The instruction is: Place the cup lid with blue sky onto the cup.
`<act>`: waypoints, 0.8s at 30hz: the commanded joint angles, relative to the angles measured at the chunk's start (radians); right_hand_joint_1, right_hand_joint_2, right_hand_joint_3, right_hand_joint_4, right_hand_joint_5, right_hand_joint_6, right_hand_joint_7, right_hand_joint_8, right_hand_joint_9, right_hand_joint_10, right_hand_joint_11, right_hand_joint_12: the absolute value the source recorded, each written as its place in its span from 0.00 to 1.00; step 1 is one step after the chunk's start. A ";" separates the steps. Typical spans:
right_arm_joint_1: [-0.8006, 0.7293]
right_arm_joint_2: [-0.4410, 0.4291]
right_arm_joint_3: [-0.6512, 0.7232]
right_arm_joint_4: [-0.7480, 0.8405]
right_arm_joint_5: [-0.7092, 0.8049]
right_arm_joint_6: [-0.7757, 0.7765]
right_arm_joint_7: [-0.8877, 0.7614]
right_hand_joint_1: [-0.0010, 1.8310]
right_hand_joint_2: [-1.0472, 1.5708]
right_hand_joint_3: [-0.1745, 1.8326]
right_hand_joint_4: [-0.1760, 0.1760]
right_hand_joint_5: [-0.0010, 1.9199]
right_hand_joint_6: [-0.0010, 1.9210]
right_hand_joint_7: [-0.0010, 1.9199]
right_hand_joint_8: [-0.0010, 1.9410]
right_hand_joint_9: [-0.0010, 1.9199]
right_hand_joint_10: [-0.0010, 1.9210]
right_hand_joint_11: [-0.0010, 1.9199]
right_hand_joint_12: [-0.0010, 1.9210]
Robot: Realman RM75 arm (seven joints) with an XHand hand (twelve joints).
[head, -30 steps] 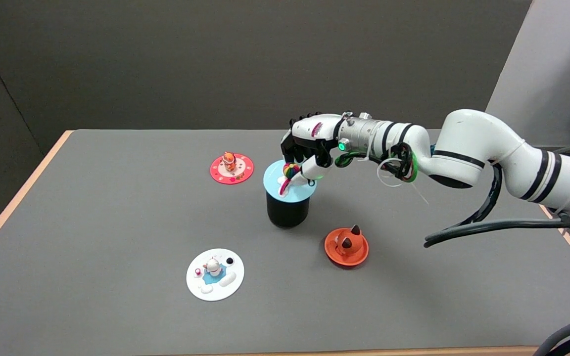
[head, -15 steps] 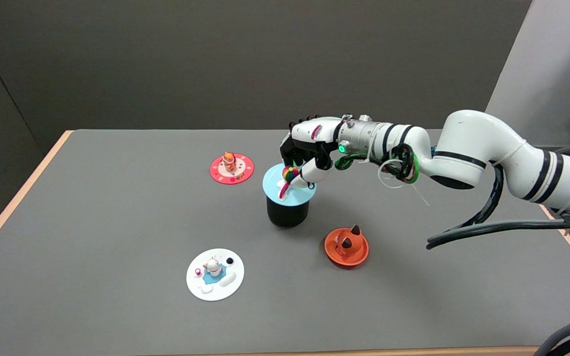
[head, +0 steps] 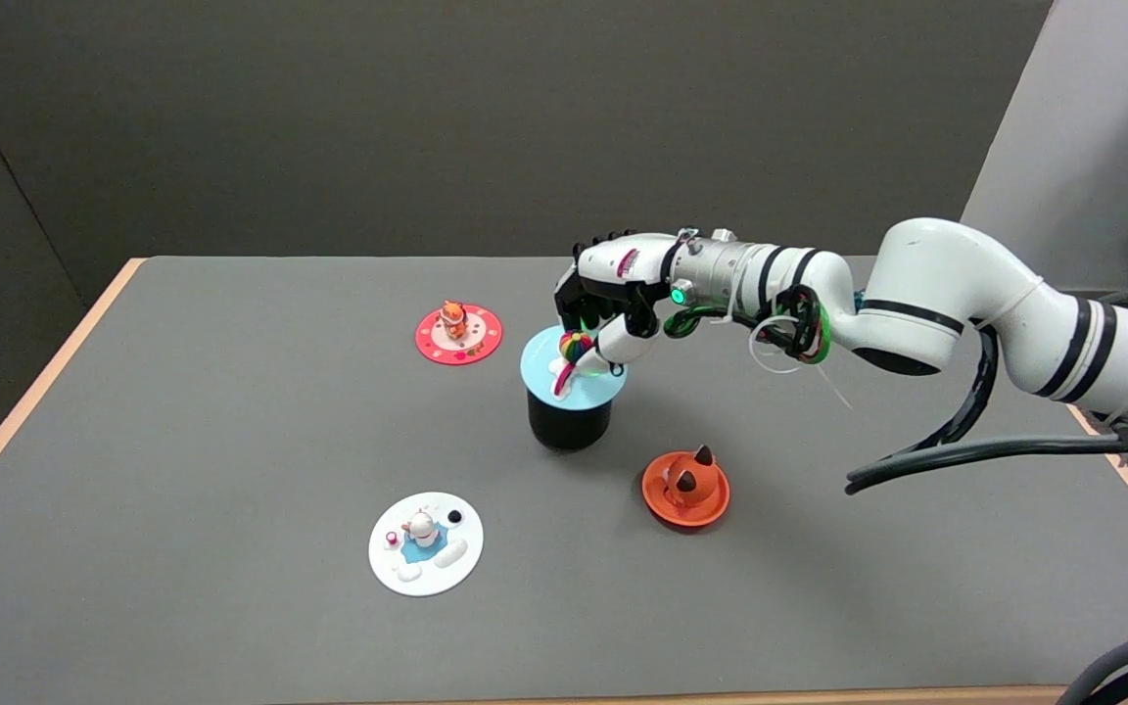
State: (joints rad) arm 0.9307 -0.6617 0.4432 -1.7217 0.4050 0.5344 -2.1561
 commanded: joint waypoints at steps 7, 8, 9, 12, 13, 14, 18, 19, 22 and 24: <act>0.001 -0.001 0.000 0.006 0.003 -0.009 0.000 0.55 0.82 0.21 0.58 0.42 0.67 0.26 0.70 0.22 0.77 0.30 0.62; 0.001 -0.001 0.000 0.006 0.003 -0.009 0.000 0.55 0.82 0.21 0.58 0.42 0.67 0.26 0.70 0.22 0.76 0.30 0.62; 0.001 -0.001 0.000 0.006 0.003 -0.009 0.000 0.55 0.82 0.21 0.58 0.42 0.67 0.26 0.70 0.22 0.76 0.30 0.62; 0.001 -0.002 0.000 0.004 0.003 -0.009 0.000 0.56 0.82 0.20 0.55 0.42 0.66 0.25 0.69 0.22 0.76 0.30 0.62; 0.001 -0.002 0.000 0.003 0.003 -0.009 0.000 0.56 0.82 0.20 0.54 0.42 0.65 0.25 0.68 0.22 0.76 0.30 0.62; 0.001 -0.002 0.000 0.003 0.003 -0.009 0.000 0.56 0.82 0.19 0.51 0.42 0.65 0.25 0.68 0.22 0.76 0.30 0.62; 0.001 -0.002 0.001 0.002 0.003 -0.009 0.000 0.57 0.82 0.19 0.38 0.42 0.64 0.25 0.66 0.21 0.75 0.29 0.61; 0.001 -0.002 0.001 0.002 0.003 -0.009 0.000 0.57 0.79 0.27 0.37 0.43 0.48 0.25 0.66 0.21 0.74 0.29 0.61; 0.001 -0.003 0.001 0.002 0.003 -0.009 0.000 0.57 0.73 0.42 0.36 0.41 0.16 0.24 0.65 0.21 0.72 0.28 0.61; 0.001 -0.003 0.003 0.002 0.003 -0.009 0.000 0.58 0.69 0.50 0.34 0.42 0.12 0.24 0.64 0.20 0.73 0.28 0.58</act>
State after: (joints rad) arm 0.9315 -0.6625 0.4426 -1.7185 0.4081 0.5274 -2.1546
